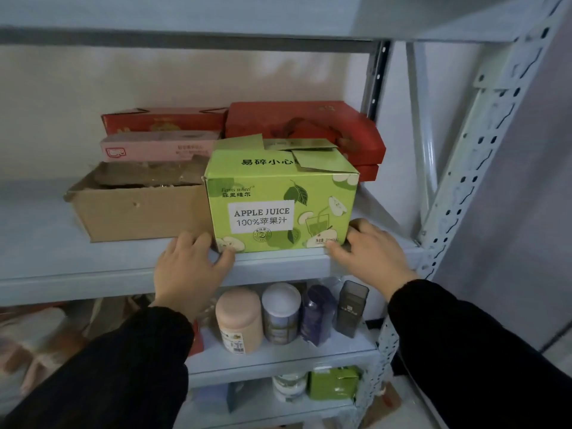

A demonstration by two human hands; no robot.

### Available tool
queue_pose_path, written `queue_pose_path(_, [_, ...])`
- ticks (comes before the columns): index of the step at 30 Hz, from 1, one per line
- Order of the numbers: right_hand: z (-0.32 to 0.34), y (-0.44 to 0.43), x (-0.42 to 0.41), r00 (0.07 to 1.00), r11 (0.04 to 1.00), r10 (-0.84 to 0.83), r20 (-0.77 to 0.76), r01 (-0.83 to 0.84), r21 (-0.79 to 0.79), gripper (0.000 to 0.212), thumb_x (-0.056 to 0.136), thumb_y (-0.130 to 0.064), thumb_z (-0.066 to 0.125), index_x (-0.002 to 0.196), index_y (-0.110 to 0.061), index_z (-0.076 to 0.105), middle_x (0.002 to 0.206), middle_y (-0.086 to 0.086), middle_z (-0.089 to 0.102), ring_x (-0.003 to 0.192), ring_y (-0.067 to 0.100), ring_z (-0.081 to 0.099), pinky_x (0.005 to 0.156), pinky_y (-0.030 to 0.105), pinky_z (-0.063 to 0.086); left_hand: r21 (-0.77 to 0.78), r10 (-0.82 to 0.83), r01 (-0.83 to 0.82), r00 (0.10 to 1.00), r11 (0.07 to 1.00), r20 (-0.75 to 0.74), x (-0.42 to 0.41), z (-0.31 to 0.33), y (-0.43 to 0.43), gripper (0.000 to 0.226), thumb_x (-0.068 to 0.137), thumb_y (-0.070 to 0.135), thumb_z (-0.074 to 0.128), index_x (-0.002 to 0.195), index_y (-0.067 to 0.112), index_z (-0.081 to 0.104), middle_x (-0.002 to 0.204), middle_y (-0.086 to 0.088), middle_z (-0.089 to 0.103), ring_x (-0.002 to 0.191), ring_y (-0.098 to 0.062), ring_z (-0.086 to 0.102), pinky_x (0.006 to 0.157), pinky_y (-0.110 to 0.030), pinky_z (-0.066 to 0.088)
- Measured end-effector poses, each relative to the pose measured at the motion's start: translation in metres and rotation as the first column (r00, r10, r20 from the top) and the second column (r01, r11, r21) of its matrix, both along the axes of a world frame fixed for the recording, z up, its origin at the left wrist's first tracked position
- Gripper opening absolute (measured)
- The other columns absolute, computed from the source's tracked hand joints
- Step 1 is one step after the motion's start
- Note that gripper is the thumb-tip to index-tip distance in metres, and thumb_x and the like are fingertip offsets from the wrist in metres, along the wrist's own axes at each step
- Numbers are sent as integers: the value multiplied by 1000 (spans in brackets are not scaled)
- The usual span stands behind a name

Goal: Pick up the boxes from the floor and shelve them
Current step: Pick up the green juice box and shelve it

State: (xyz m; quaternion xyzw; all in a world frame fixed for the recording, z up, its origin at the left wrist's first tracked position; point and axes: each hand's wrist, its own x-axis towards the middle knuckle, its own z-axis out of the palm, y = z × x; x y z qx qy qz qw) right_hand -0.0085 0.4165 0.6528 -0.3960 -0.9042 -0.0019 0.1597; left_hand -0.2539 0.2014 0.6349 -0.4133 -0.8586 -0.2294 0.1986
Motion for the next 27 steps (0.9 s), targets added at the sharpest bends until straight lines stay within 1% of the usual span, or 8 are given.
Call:
queue_pose_path(4, [-9,-25,-1,988,993,-120,-97,119,-13,59,99,-63,25,119,-24,65,122,-1,59,119,20,52,100,40,36,88,-70,69,997,994,13,4,0,-9,26,94,42,56,94,16,56,89,1,44,90,-33,57,74,-41,45])
queue_pose_path(7, [-23,-51,3,971,991,-135,-198,137,-2,58,98,-61,27,125,-18,54,129,4,58,123,25,50,113,44,28,104,-195,216,964,971,-180,0,-18,-24,32,91,37,49,102,8,52,91,-12,57,84,-38,61,75,-45,48])
queue_pose_path(10, [-36,-71,10,968,995,-83,-239,93,33,67,89,-64,43,135,-14,43,135,9,53,131,28,45,120,46,20,-29,-339,349,882,937,-327,-8,-28,-37,46,89,37,49,126,9,52,107,-18,63,104,-42,64,88,-53,46])
queue_pose_path(13, [-27,-79,13,993,999,-51,-108,52,7,79,90,-55,53,156,-28,19,153,18,40,147,32,29,124,48,15,-243,-360,292,878,925,-315,-11,-21,-40,71,85,49,50,152,24,44,115,-16,62,116,-43,57,93,-54,40])
queue_pose_path(16, [-19,-85,8,991,996,-89,96,87,23,91,90,-62,51,160,-41,-5,162,22,22,153,37,13,125,50,11,-321,-324,226,899,920,-295,-6,-19,-37,83,81,58,54,156,29,37,115,-16,59,120,-43,52,95,-54,39])
queue_pose_path(21, [-15,-88,0,977,990,-139,159,139,15,98,88,-67,51,159,-40,-12,160,24,20,152,40,10,124,46,13,-342,-292,174,897,923,-333,1,-20,-35,86,85,62,46,161,32,21,122,-11,54,124,-39,45,100,-53,35])
queue_pose_path(25, [-20,-88,-2,978,990,-143,152,141,24,103,84,-67,51,157,-41,-16,162,23,13,154,40,2,125,48,12,-287,-275,185,909,940,-313,1,-26,-35,86,82,52,49,160,24,27,123,-17,54,126,-41,44,104,-58,31])
queue_pose_path(27, [-24,-89,-3,985,992,-128,115,129,4,105,81,-64,53,158,-40,-15,164,21,9,154,38,-3,125,49,11,-247,-248,183,932,951,-263,10,-33,-34,91,77,44,51,160,15,26,135,-23,47,132,-45,38,111,-64,20])
